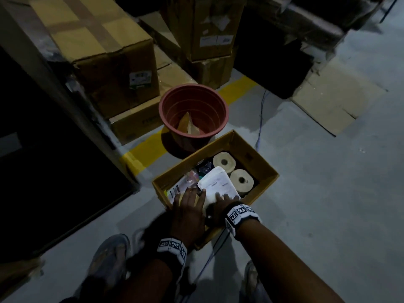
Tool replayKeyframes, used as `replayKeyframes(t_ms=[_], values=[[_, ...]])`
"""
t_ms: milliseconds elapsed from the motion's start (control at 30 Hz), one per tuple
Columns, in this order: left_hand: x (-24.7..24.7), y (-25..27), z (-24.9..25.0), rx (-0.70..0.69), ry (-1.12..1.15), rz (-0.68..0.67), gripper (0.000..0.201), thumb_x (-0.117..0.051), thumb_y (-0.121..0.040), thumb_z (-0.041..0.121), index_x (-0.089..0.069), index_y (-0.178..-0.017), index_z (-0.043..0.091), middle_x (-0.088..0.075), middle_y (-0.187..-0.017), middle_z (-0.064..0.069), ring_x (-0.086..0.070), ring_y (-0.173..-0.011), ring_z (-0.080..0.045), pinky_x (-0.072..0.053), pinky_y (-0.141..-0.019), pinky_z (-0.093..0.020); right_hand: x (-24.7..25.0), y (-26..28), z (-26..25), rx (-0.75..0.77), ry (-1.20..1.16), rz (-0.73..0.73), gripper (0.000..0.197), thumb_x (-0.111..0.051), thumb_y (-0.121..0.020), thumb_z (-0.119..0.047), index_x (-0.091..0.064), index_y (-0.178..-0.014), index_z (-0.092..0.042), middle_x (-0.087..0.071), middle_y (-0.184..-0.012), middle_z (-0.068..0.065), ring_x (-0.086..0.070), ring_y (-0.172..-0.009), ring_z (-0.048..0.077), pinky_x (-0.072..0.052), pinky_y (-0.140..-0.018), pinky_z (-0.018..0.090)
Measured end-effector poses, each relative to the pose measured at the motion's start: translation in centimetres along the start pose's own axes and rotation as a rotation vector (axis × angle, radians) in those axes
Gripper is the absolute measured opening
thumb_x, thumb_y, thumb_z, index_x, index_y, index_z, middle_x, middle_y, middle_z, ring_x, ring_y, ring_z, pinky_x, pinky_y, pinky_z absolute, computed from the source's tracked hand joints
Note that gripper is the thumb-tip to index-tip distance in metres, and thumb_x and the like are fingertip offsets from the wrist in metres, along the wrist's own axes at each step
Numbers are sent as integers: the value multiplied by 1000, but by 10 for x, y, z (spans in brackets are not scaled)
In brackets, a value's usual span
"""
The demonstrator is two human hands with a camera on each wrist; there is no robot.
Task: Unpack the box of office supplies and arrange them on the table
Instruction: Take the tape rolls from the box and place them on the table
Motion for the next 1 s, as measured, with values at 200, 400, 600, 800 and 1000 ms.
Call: replayKeyframes(t_ms=[200,400,600,800,1000], values=[[9,3,-5,29,219,84,76,-70,-70,33,-50,-138,6,-56,-135,-16,-55,-122,-35,-45,-100,-44,65,32,19,57,-96,421,30,-51,-93,-24,-63,-120,-14,-55,-131,14,-61,-109,33,-50,-83,38],[34,-8,-21,372,699,203,73,-61,-88,44,-43,-139,-5,-52,-137,-24,-53,-125,-35,-39,-101,-26,82,52,41,117,-801,560,11,-69,-76,-10,-74,-72,-18,-73,-74,3,-69,-69,15,-58,-63,35],[54,-14,-78,503,812,150,49,-74,-81,33,-61,-120,7,-65,-119,-13,-60,-111,-30,-47,-90,-33,75,47,21,189,-1224,331,16,-67,-89,-23,-59,-88,-9,-73,-89,19,-70,-72,26,-58,-63,32],[98,5,-137,580,835,327,41,-70,-84,38,-60,-117,17,-64,-116,-8,-60,-107,-27,-44,-80,-30,62,27,-39,252,-111,162,13,-60,-86,-22,-68,-86,-13,-66,-88,13,-64,-81,31,-53,-75,36],[96,18,-164,663,869,333,43,-66,-85,43,-58,-118,17,-66,-111,-9,-62,-102,-28,-49,-84,-37,41,9,-89,269,-137,-21,74,-58,-93,-16,-16,-153,-4,-31,-153,21,-36,-138,38,-33,-110,50]])
Point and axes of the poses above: each hand's wrist, its own y-axis away from the middle knuckle, its own x-axis out of the back of the hand, z = x × y, the point moved 7 cm from there along -y, towards the middle knuckle
